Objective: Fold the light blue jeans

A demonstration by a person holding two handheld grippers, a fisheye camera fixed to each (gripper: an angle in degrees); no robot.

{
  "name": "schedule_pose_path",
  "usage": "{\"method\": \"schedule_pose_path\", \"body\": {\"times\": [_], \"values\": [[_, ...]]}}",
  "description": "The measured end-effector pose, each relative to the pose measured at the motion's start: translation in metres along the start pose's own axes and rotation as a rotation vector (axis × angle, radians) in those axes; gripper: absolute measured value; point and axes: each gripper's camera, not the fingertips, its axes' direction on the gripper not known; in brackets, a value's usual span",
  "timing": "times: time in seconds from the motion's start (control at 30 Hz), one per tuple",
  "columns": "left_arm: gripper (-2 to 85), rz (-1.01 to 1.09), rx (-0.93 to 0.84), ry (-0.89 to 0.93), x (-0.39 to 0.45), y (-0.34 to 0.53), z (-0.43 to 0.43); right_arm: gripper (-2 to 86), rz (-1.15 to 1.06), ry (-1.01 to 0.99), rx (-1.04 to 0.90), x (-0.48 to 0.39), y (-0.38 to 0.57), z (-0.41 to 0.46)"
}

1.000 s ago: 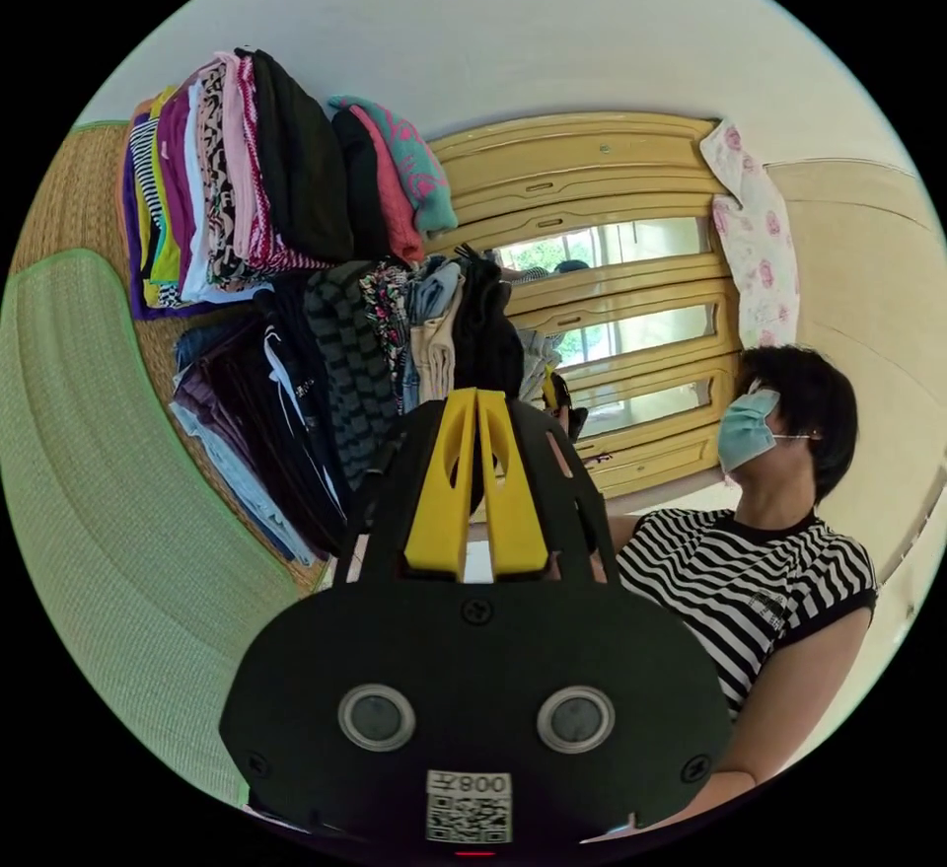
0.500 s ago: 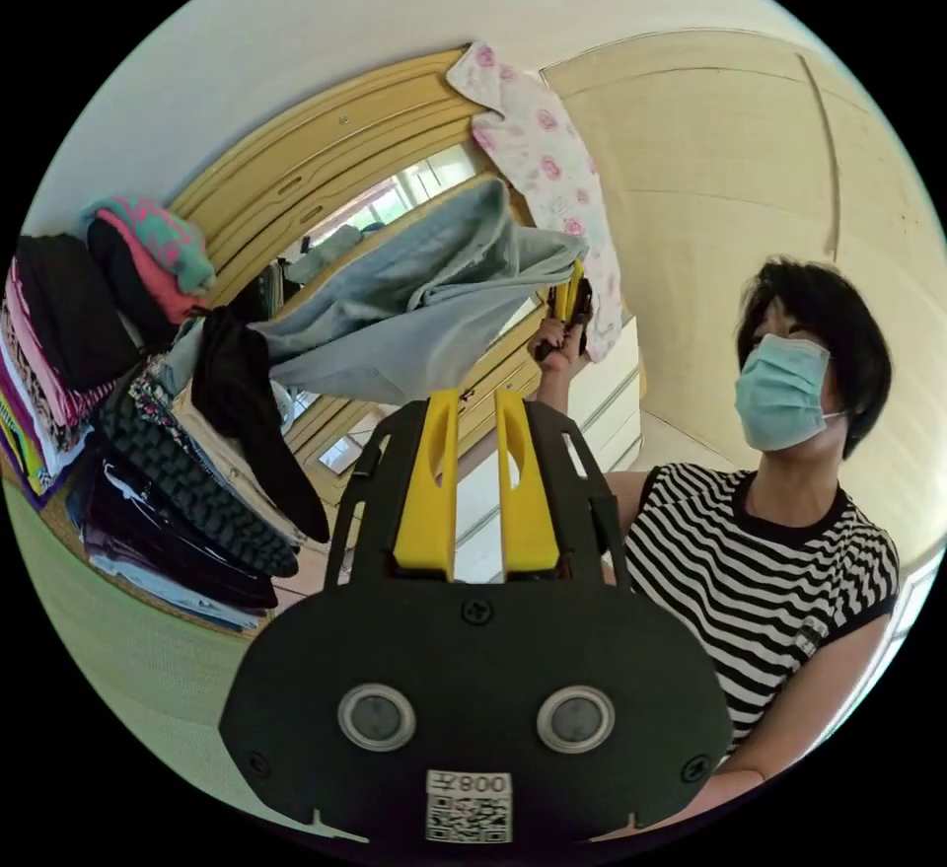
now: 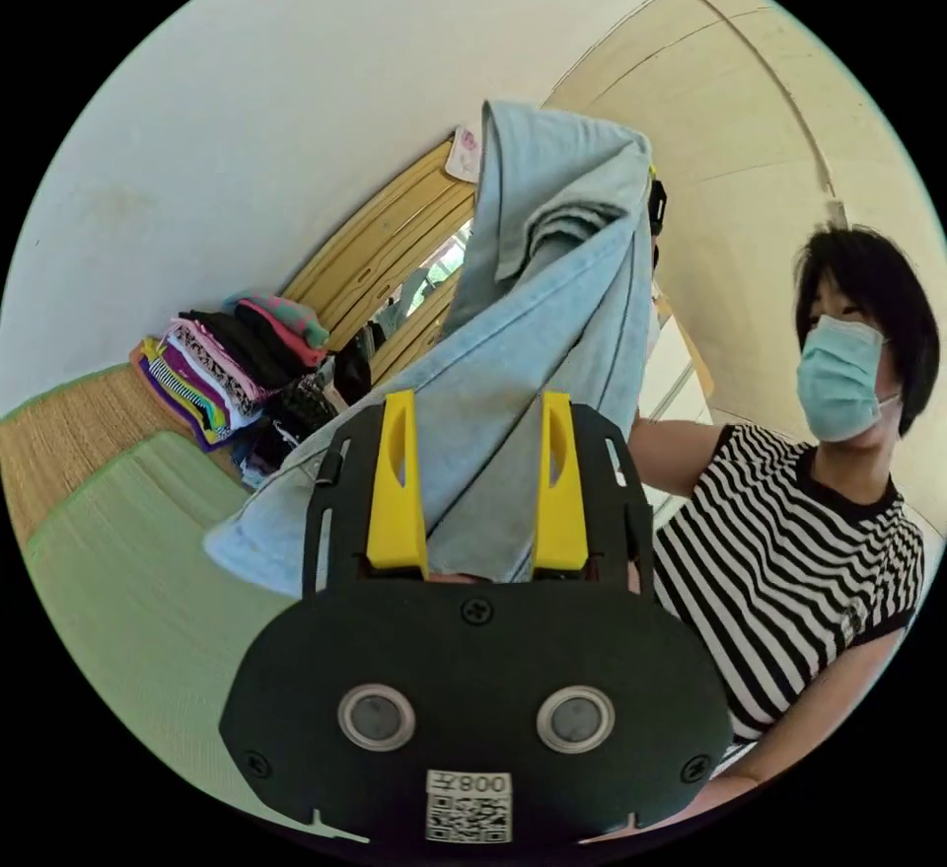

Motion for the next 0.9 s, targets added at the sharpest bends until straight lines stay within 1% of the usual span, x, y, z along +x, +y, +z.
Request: {"method": "schedule_pose_path", "body": {"times": [0.07, 0.1, 0.2, 0.27, 0.33, 0.4, 0.47, 0.5, 0.6, 0.67, 0.8, 0.9], "values": [[17.3, -0.066, 0.005, 0.007, 0.024, 0.032, -0.037, 2.0, 0.049, -0.115, -0.093, 0.009, 0.019, 0.055], [17.3, -0.088, 0.018, 0.012, 0.030, 0.041, -0.047, 2.0, 0.061, -0.134, -0.116, 0.012, 0.025, 0.068], [17.4, -0.210, 0.166, -0.011, 0.059, 0.088, -0.102, 2.0, 0.118, -0.239, -0.193, 0.027, 0.056, 0.126], [18.2, -0.263, 0.286, -0.117, 0.096, 0.119, -0.133, 2.0, 0.171, -0.322, -0.219, 0.041, 0.081, 0.172], [19.4, -0.286, 0.311, -0.220, 0.125, 0.131, -0.142, 2.1, 0.208, -0.378, -0.255, 0.049, 0.096, 0.207], [20.7, -0.320, 0.287, -0.305, 0.145, 0.136, -0.138, 2.1, 0.222, -0.401, -0.286, 0.051, 0.108, 0.239], [21.8, -0.344, 0.225, -0.441, 0.160, 0.133, -0.124, 2.3, 0.211, -0.417, -0.339, 0.049, 0.120, 0.277], [21.8, -0.348, 0.218, -0.469, 0.161, 0.132, -0.121, 2.3, 0.207, -0.416, -0.350, 0.048, 0.123, 0.285], [21.6, -0.358, 0.202, -0.631, 0.165, 0.119, -0.107, 2.5, 0.197, -0.431, -0.413, 0.047, 0.135, 0.321], [21.0, -0.360, 0.231, -0.758, 0.170, 0.107, -0.107, 2.6, 0.189, -0.431, -0.449, 0.052, 0.141, 0.340], [20.1, -0.405, 0.167, -0.777, 0.155, 0.084, -0.101, 2.7, 0.210, -0.436, -0.462, 0.068, 0.147, 0.363], [16.5, -0.421, 0.162, -0.796, 0.149, 0.066, -0.098, 2.6, 0.218, -0.415, -0.482, 0.083, 0.150, 0.380]]}}
